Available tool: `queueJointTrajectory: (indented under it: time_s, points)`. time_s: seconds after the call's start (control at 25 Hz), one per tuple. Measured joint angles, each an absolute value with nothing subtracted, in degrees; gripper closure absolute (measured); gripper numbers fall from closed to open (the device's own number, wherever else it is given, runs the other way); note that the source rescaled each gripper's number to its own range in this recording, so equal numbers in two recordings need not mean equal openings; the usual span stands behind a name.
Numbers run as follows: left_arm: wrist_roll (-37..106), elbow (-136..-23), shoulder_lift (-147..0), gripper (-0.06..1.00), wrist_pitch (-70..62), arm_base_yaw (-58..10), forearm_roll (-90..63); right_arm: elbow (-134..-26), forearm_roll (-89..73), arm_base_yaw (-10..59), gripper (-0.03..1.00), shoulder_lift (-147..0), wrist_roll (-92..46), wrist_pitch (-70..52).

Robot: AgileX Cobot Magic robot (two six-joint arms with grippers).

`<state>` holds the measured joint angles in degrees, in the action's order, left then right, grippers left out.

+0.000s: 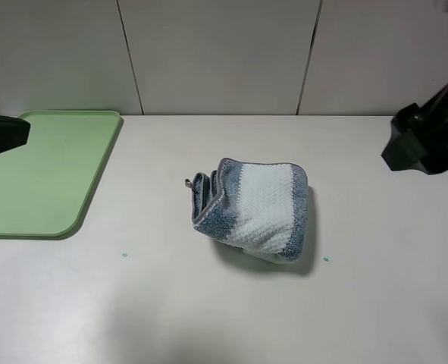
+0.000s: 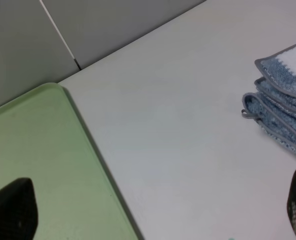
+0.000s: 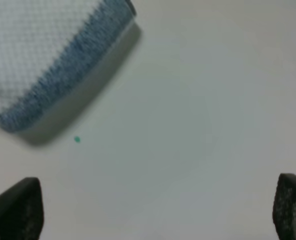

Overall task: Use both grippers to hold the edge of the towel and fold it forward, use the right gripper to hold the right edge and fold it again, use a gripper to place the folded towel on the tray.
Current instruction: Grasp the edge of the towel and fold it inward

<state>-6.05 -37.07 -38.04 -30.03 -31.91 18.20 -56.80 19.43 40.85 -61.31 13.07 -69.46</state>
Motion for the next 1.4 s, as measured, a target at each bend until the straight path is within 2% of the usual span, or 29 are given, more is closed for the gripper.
queueJointTrajectory:
  time_s: [0.8,1.08,1.4]
  points:
    - [-6.05,-37.07,-38.04,-0.06,-30.03,-31.91,18.2,-31.71,10.4,19.08,-0.03,-26.8,13.12,-58.27]
    - [-6.05,-37.07,-38.04,-0.06,-30.03,-31.91,18.2,-28.9,8.47,14.93,-0.03,-17.75,12.26,-58.93]
    - [-6.05,-37.07,-38.04,-0.06,-30.03,-31.91,18.2,-28.84,7.9,14.54,-0.03,-10.48,11.43,-59.07]
